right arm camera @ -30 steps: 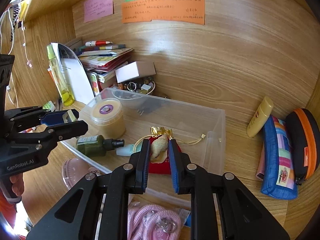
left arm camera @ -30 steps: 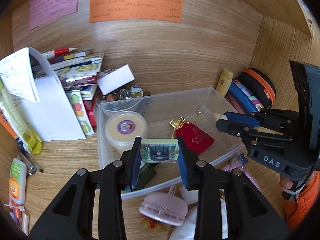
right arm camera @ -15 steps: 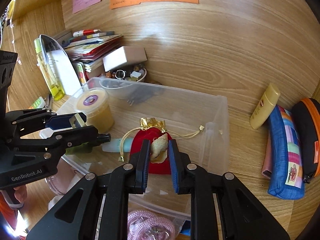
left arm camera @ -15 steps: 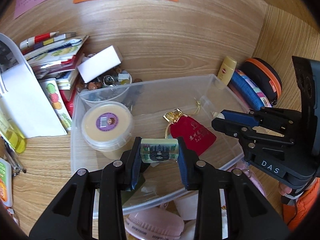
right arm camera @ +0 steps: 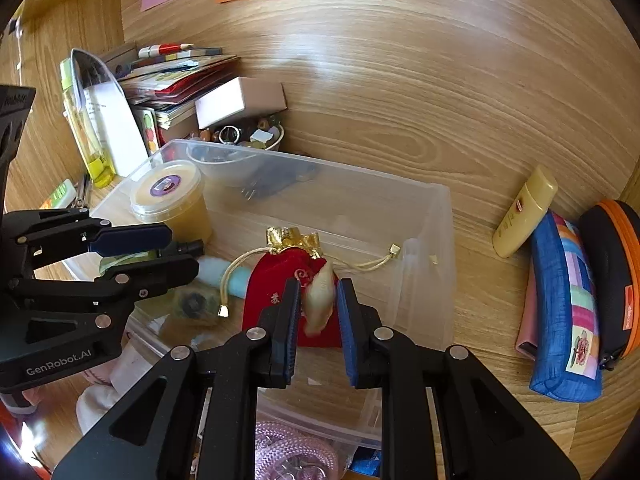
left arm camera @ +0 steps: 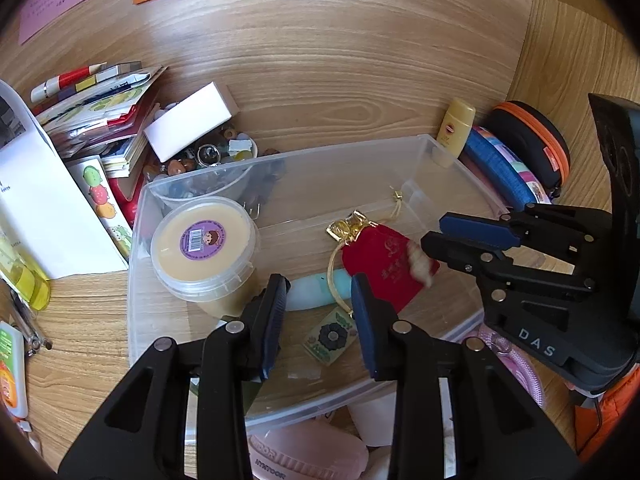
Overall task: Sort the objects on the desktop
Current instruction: 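Open the left tool to drop the dice block while the right tool releases the shell into the box, then withdraw both tools from the box toward the pink rope bag and compact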
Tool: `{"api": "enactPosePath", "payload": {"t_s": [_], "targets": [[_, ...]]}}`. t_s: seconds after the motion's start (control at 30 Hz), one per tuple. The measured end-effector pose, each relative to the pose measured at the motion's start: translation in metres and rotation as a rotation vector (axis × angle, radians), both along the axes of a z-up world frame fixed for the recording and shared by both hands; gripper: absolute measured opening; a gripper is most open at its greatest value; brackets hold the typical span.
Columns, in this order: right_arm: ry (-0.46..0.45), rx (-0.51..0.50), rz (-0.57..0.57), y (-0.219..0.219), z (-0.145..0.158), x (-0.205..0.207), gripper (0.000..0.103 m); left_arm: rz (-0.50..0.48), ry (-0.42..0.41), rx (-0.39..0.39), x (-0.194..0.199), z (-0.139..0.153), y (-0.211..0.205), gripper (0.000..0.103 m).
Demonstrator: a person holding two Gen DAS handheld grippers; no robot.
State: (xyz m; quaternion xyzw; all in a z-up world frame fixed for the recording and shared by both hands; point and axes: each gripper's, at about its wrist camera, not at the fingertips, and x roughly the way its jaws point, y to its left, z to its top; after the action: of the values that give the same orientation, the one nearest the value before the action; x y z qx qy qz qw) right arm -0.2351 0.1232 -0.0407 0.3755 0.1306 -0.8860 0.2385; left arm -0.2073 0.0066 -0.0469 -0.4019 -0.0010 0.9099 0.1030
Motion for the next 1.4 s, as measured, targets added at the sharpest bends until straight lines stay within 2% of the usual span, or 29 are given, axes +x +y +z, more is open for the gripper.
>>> {"api": "enactPosePath", "payload": {"t_s": [0.17, 0.27, 0.43, 0.47, 0.53, 0.63, 0.77, 0.9, 1.1, 1.23, 1.4], "targets": [[0.011, 0.011, 0.006, -0.003, 0.002, 0.005, 0.017, 0.001, 0.009, 0.001, 0.004, 0.004, -0.002, 0.036], [0.02, 0.011, -0.004, -0.002, 0.006, 0.008, 0.02, 0.002, 0.036, -0.004, 0.01, 0.01, -0.002, 0.047], [0.08, 0.007, -0.023, 0.001, 0.022, 0.019, 0.046, 0.001, 0.068, -0.017, 0.019, 0.021, -0.001, 0.05], [0.096, 0.007, -0.028, 0.002, 0.027, 0.022, 0.048, 0.002, 0.074, -0.02, 0.021, 0.023, -0.001, 0.052], [0.124, 0.01, -0.038, 0.004, 0.035, 0.029, 0.052, 0.014, 0.091, -0.022, 0.027, 0.027, -0.002, 0.064], [0.15, 0.006, -0.051, 0.009, 0.044, 0.038, 0.061, 0.02, 0.122, -0.021, 0.038, 0.035, -0.002, 0.066], [0.179, -0.003, -0.072, 0.017, 0.056, 0.05, 0.064, 0.035, 0.156, -0.023, 0.052, 0.046, -0.005, 0.073], [0.217, -0.013, -0.094, 0.025, 0.066, 0.063, 0.076, 0.037, 0.168, -0.016, 0.065, 0.05, -0.009, 0.074], [0.266, 0.011, -0.148, 0.044, 0.077, 0.079, 0.08, 0.04, 0.152, -0.005, 0.077, 0.047, -0.017, 0.076], [0.251, 0.007, -0.183, 0.059, 0.073, 0.083, 0.082, 0.049, 0.125, -0.008, 0.082, 0.039, -0.024, 0.076], [0.186, -0.012, -0.203, 0.072, 0.055, 0.088, 0.082, 0.063, 0.095, -0.015, 0.089, 0.028, -0.033, 0.076]]}}
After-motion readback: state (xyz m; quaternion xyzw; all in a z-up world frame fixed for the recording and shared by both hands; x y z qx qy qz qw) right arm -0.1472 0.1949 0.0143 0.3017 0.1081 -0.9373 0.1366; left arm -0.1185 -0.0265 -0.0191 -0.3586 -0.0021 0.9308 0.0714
